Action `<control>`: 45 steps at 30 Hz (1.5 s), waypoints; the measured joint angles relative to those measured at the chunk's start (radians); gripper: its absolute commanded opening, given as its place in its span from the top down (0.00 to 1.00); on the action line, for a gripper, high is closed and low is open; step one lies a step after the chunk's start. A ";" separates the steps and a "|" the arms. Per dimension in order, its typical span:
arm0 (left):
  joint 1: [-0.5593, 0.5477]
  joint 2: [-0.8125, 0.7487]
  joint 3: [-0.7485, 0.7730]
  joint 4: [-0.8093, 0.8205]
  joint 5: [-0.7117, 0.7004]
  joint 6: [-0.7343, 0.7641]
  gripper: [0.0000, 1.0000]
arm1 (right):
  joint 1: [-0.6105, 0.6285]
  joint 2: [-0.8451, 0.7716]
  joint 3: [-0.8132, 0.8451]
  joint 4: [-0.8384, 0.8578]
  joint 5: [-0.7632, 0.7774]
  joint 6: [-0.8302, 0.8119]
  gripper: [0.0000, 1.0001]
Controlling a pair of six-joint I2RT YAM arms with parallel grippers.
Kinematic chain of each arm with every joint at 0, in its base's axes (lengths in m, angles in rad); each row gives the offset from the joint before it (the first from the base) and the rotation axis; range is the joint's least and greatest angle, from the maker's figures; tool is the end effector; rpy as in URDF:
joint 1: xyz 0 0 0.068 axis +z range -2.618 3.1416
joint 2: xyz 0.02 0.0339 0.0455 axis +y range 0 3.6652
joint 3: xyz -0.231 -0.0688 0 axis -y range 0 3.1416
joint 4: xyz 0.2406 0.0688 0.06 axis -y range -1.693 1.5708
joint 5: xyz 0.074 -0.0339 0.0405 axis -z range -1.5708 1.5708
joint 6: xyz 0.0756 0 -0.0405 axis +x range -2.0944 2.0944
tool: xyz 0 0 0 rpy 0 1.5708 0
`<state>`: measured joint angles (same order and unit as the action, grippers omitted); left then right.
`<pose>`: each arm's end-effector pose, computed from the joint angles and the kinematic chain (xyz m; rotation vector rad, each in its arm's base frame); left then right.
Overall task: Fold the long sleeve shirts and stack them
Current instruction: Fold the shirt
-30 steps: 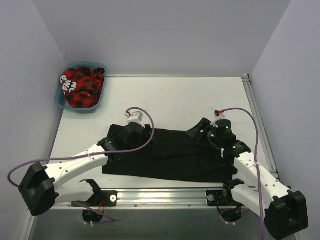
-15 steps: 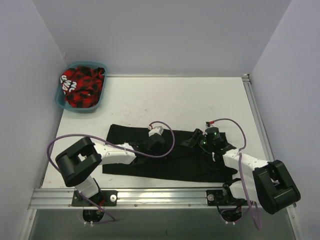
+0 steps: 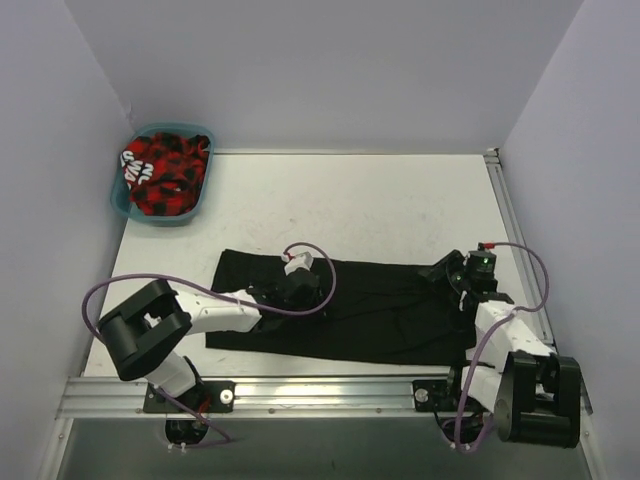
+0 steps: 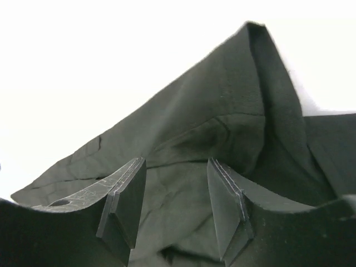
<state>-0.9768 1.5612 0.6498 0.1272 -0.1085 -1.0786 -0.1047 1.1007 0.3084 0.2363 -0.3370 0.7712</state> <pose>0.1849 -0.2591 0.0857 -0.1852 2.5172 -0.8255 0.2517 -0.0013 0.1136 0.7361 2.0569 0.7452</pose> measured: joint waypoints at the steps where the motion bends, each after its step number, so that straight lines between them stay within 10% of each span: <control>1: 0.002 -0.013 0.019 -0.049 -0.006 0.016 0.33 | 0.002 -0.015 0.038 -0.063 0.021 -0.022 0.51; 9: 0.114 -0.214 0.267 -0.418 -0.121 0.240 0.16 | 0.335 -0.217 0.354 -0.507 0.317 -0.089 0.54; 21: 0.497 -0.117 0.386 -0.618 -0.109 0.472 0.18 | 0.790 -0.267 0.217 -0.930 0.465 0.254 0.59; 35: 0.678 0.029 0.240 -0.578 -0.014 0.342 0.18 | 0.491 0.092 0.219 -0.730 0.415 0.191 0.60; 45: 0.710 -0.189 -0.017 -0.363 0.112 0.137 0.19 | 0.293 0.695 0.793 -0.652 0.413 -0.099 0.59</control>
<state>-0.2665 1.3724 0.6327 -0.2359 0.0036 -0.9417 0.1886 1.7962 1.1011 -0.4160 0.0757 0.6720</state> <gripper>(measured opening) 0.814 0.402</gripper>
